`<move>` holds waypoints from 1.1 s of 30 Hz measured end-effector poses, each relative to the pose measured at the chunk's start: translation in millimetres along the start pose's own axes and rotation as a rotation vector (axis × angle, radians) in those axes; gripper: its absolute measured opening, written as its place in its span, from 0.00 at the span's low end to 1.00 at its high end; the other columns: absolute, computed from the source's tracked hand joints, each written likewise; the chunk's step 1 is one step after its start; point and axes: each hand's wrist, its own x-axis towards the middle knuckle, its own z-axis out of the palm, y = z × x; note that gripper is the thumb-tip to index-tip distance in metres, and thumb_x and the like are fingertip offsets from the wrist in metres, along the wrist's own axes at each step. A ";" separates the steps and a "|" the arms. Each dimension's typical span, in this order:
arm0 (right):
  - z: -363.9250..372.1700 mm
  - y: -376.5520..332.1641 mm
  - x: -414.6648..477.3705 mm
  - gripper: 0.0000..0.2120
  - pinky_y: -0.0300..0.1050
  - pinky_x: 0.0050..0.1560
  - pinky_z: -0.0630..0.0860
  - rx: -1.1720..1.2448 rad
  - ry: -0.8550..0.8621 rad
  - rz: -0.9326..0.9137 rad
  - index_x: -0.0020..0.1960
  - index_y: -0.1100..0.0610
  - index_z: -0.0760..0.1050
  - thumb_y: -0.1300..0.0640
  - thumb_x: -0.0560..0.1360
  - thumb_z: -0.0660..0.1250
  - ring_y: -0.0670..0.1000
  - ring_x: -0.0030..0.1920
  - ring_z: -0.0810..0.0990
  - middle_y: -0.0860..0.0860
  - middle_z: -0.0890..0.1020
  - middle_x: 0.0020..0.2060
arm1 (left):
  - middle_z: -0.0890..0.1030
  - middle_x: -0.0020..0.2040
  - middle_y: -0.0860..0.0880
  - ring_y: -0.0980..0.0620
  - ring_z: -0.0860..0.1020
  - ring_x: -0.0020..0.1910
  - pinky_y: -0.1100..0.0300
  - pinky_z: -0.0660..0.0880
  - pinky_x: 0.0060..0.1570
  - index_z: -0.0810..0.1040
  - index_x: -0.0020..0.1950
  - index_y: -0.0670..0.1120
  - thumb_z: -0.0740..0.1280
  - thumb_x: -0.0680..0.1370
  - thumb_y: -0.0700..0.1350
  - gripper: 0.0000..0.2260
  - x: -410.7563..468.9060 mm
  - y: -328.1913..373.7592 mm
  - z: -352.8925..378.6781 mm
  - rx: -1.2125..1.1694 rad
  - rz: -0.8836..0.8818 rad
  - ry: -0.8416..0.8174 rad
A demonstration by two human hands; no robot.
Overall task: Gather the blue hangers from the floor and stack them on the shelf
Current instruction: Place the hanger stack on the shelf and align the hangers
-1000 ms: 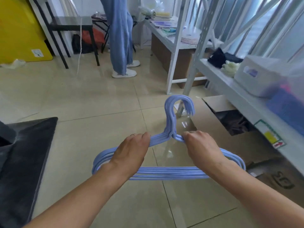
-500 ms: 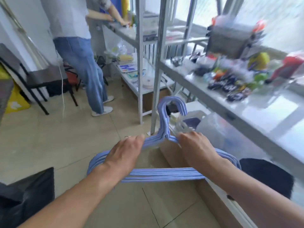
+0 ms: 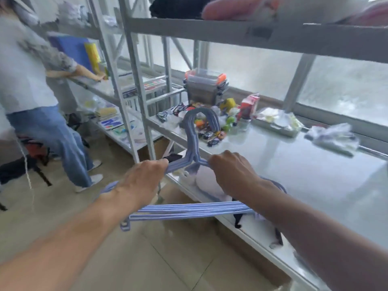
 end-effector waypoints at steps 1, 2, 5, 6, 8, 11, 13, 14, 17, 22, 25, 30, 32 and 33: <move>-2.5 10.8 -6.1 0.09 0.48 0.37 0.68 0.005 -0.005 0.016 0.48 0.57 0.77 0.68 0.75 0.62 0.62 0.42 0.79 0.53 0.70 0.34 | 0.80 0.40 0.45 0.39 0.80 0.42 0.53 0.69 0.35 0.68 0.46 0.48 0.58 0.72 0.31 0.12 9.5 8.8 -0.4 -0.008 0.025 -0.028; -3.8 22.5 -12.1 0.09 0.47 0.37 0.68 0.007 -0.012 0.038 0.45 0.56 0.74 0.69 0.74 0.61 0.62 0.39 0.77 0.52 0.68 0.32 | 0.80 0.41 0.44 0.38 0.80 0.42 0.53 0.70 0.36 0.67 0.46 0.48 0.58 0.71 0.31 0.12 20.9 17.1 2.6 -0.022 0.052 -0.073; -4.8 69.0 -25.4 0.11 0.46 0.35 0.67 0.023 -0.045 0.137 0.40 0.54 0.68 0.70 0.74 0.61 0.59 0.35 0.73 0.50 0.66 0.30 | 0.79 0.41 0.45 0.40 0.80 0.44 0.54 0.69 0.37 0.65 0.45 0.51 0.58 0.72 0.32 0.14 67.7 50.2 17.7 -0.057 0.149 -0.211; -4.3 87.6 -28.2 0.11 0.46 0.35 0.67 0.031 -0.047 0.176 0.40 0.54 0.69 0.70 0.74 0.61 0.60 0.35 0.74 0.51 0.68 0.31 | 0.79 0.43 0.45 0.40 0.80 0.45 0.54 0.71 0.39 0.67 0.46 0.50 0.59 0.72 0.32 0.13 87.3 61.5 26.5 -0.060 0.188 -0.239; -1.6 127.1 -31.9 0.09 0.46 0.34 0.68 0.036 -0.044 0.260 0.41 0.56 0.73 0.69 0.74 0.62 0.61 0.37 0.77 0.53 0.72 0.34 | 0.81 0.44 0.45 0.40 0.80 0.45 0.51 0.76 0.41 0.71 0.47 0.49 0.60 0.71 0.33 0.12 127.7 85.8 47.2 -0.079 0.268 -0.282; 4.1 187.8 -33.1 0.06 0.47 0.34 0.68 0.022 -0.048 0.374 0.42 0.58 0.74 0.66 0.75 0.63 0.60 0.34 0.74 0.54 0.72 0.34 | 0.81 0.47 0.43 0.41 0.80 0.45 0.50 0.77 0.43 0.74 0.52 0.47 0.59 0.73 0.32 0.13 184.7 129.7 75.3 -0.101 0.343 -0.309; 9.6 222.9 -31.4 0.08 0.47 0.34 0.68 0.010 -0.067 0.438 0.40 0.56 0.71 0.66 0.76 0.62 0.61 0.34 0.74 0.54 0.71 0.34 | 0.81 0.51 0.43 0.43 0.80 0.47 0.52 0.77 0.44 0.76 0.54 0.44 0.58 0.75 0.32 0.14 215.2 159.1 89.7 -0.108 0.377 -0.344; 13.2 239.0 -30.1 0.09 0.47 0.34 0.69 0.008 -0.083 0.472 0.39 0.56 0.69 0.66 0.76 0.62 0.61 0.34 0.74 0.54 0.71 0.34 | 0.80 0.51 0.43 0.43 0.80 0.47 0.53 0.76 0.45 0.76 0.55 0.44 0.58 0.75 0.32 0.14 229.7 170.9 96.6 -0.112 0.393 -0.365; 28.0 279.4 -24.3 0.15 0.47 0.35 0.70 0.030 -0.150 0.559 0.33 0.55 0.62 0.67 0.74 0.61 0.60 0.34 0.73 0.52 0.68 0.31 | 0.80 0.52 0.44 0.43 0.79 0.48 0.54 0.76 0.47 0.77 0.56 0.43 0.57 0.76 0.32 0.14 268.3 197.0 115.9 -0.142 0.411 -0.445; 50.5 321.9 -5.1 0.11 0.47 0.37 0.69 0.097 -0.247 0.689 0.37 0.55 0.65 0.66 0.74 0.62 0.60 0.38 0.75 0.54 0.71 0.35 | 0.78 0.55 0.45 0.45 0.78 0.50 0.49 0.77 0.53 0.75 0.61 0.46 0.57 0.76 0.34 0.17 321.0 214.4 150.1 -0.154 0.440 -0.610; 62.8 338.5 8.7 0.07 0.46 0.37 0.70 0.143 -0.312 0.765 0.42 0.56 0.68 0.66 0.74 0.63 0.60 0.41 0.77 0.57 0.75 0.41 | 0.77 0.57 0.46 0.44 0.78 0.52 0.47 0.76 0.56 0.75 0.62 0.49 0.57 0.77 0.37 0.17 351.5 219.6 167.6 -0.133 0.484 -0.681; 89.1 359.1 24.3 0.05 0.46 0.38 0.70 0.213 -0.350 0.899 0.41 0.57 0.70 0.64 0.75 0.62 0.59 0.40 0.75 0.56 0.74 0.40 | 0.77 0.59 0.47 0.45 0.77 0.54 0.48 0.75 0.58 0.75 0.61 0.50 0.55 0.76 0.37 0.17 385.0 230.8 202.4 -0.099 0.535 -0.778; 99.7 365.6 27.5 0.03 0.47 0.40 0.73 0.244 -0.349 0.937 0.47 0.58 0.74 0.63 0.75 0.62 0.59 0.40 0.75 0.58 0.78 0.43 | 0.77 0.59 0.46 0.44 0.77 0.55 0.51 0.75 0.57 0.76 0.61 0.47 0.56 0.77 0.36 0.16 391.0 235.4 214.3 -0.100 0.549 -0.798; 103.8 367.1 28.8 0.04 0.47 0.41 0.74 0.251 -0.349 0.950 0.48 0.58 0.75 0.62 0.75 0.62 0.59 0.41 0.75 0.59 0.80 0.46 | 0.76 0.59 0.45 0.43 0.77 0.55 0.52 0.75 0.57 0.76 0.61 0.46 0.57 0.77 0.36 0.16 392.7 237.3 218.5 -0.094 0.552 -0.803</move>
